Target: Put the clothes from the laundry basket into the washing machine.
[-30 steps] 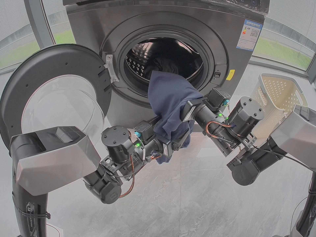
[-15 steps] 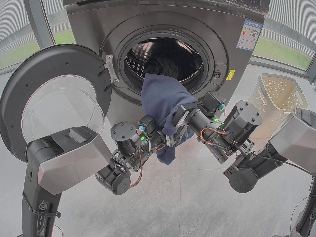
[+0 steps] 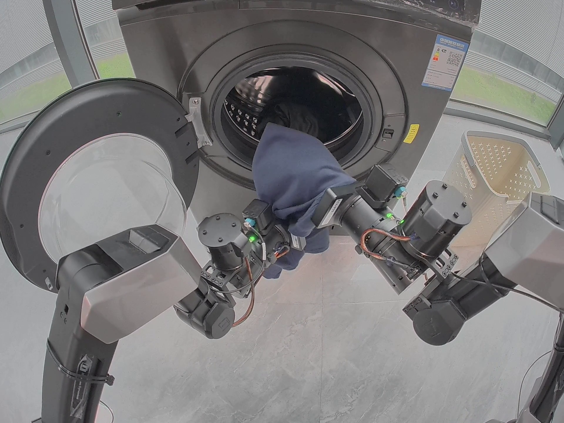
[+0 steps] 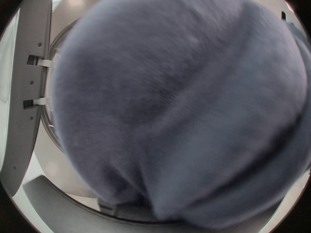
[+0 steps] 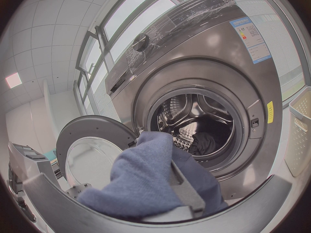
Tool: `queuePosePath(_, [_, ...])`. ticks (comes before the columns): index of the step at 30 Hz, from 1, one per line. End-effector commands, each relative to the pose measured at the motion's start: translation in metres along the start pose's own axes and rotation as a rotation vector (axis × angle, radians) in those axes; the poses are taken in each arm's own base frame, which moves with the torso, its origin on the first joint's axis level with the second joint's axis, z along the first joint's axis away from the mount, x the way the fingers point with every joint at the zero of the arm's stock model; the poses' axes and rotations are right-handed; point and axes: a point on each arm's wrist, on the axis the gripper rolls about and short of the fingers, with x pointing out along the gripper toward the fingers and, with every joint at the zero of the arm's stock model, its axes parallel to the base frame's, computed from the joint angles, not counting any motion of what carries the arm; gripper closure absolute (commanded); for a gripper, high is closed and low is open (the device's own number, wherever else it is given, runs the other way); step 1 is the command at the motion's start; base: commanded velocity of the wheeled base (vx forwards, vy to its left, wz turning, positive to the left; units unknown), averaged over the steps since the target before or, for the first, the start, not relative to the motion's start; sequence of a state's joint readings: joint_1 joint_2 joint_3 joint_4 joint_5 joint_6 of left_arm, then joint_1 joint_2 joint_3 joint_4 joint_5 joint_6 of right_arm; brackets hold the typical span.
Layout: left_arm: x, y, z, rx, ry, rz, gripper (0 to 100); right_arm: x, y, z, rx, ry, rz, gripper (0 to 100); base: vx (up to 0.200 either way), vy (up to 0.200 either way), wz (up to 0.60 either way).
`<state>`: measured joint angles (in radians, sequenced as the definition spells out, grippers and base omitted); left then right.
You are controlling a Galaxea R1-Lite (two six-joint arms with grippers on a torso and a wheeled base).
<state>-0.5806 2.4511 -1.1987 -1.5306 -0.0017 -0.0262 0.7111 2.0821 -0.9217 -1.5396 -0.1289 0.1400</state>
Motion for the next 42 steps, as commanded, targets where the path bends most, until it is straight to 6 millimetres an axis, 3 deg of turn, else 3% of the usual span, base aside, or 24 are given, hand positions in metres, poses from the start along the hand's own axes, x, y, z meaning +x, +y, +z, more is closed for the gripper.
queuePosePath(1, [0.001,0.01,0.005,0.0,-0.014,0.026,100,0.0,-0.004,0.01,-0.003,-0.025,-0.01,100,0.0,0.0,0.0])
queuePosePath(6, [-0.001,0.019,0.032,-0.001,-0.061,0.046,100,-0.007,-0.029,0.015,-0.022,-0.013,-0.067,100,0.0,0.0,0.0])
queuePosePath(12, [-0.013,0.015,0.061,-0.008,-0.081,0.038,100,-0.009,-0.054,0.013,-0.042,0.001,-0.126,100,0.0,0.0,0.0])
queuePosePath(19, [-0.032,0.007,0.087,-0.012,-0.086,0.017,100,-0.007,-0.068,-0.014,-0.053,0.062,-0.157,100,0.0,0.0,0.0])
queuePosePath(24, [-0.043,0.003,0.095,-0.015,-0.08,0.01,100,-0.005,-0.07,-0.025,-0.054,0.082,-0.161,100,0.0,0.0,0.0])
queuePosePath(37, [-0.051,-0.007,0.101,-0.031,-0.073,0.006,100,-0.005,-0.065,-0.021,-0.048,0.072,-0.147,100,0.0,0.0,0.0])
queuePosePath(38, [-0.051,-0.007,0.101,-0.032,-0.073,0.006,100,-0.005,-0.064,-0.02,-0.044,0.071,-0.146,0,0.0,0.0,0.0])
queuePosePath(42, [-0.05,-0.001,0.109,-0.028,-0.099,0.029,100,-0.015,-0.056,-0.014,-0.039,0.087,-0.131,0,0.0,0.0,0.0])
